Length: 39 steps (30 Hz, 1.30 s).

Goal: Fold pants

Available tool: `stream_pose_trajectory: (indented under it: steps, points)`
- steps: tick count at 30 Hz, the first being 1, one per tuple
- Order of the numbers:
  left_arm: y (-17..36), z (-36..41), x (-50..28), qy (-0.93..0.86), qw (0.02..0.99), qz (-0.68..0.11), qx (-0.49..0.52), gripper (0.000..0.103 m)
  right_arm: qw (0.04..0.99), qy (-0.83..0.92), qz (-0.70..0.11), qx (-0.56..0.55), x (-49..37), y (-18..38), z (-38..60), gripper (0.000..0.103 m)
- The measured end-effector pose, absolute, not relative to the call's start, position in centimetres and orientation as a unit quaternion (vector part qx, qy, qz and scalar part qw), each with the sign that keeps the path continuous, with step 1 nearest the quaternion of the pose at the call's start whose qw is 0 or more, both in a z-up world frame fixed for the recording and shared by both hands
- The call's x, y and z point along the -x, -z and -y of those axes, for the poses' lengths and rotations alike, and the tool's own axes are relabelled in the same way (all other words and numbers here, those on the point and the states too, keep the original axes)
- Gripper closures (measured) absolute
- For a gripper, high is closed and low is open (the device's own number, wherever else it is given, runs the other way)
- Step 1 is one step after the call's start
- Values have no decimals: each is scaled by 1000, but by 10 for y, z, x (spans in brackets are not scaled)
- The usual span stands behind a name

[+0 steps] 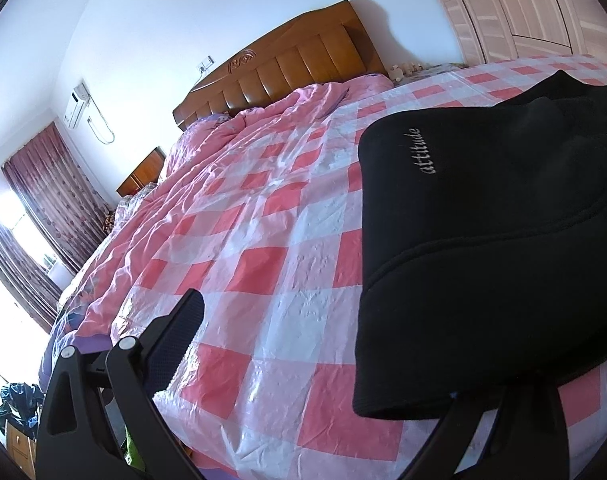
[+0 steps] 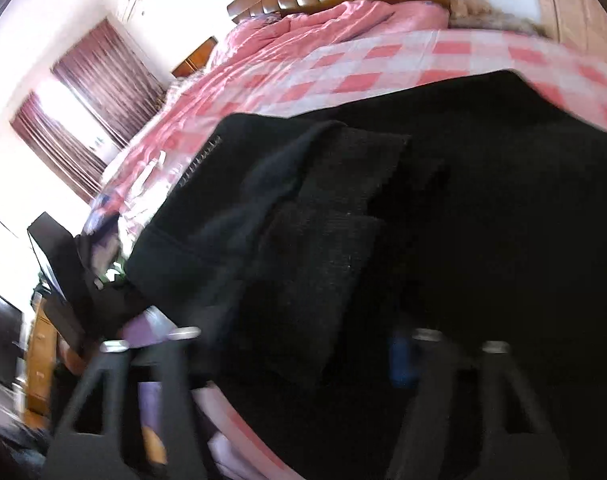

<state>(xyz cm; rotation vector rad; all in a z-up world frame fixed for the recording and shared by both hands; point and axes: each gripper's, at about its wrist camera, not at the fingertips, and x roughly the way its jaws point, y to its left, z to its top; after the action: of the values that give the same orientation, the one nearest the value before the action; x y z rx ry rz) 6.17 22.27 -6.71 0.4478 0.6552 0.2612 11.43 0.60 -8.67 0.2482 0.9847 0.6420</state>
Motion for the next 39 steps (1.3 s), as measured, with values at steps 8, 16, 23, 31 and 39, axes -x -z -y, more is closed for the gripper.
stream_pose_trajectory:
  steps: [8, 16, 23, 31, 39]
  points:
    - [63, -209, -55, -105, 913, -309, -246, 1, 875, -263, -389, -116, -78, 60, 29, 84]
    - [70, -187, -57, -105, 901, -314, -281, 1, 869, -235, -407, -152, -74, 85, 69, 84]
    - [72, -183, -56, -108, 894, -313, -301, 1, 875, -230, -401, -144, -71, 79, 65, 84]
    - [70, -185, -54, -103, 896, -314, -298, 1, 882, -218, -395, -133, -67, 73, 65, 84]
    - [70, -185, -56, -99, 897, -317, -291, 1, 885, -210, -393, -134, -65, 74, 66, 84]
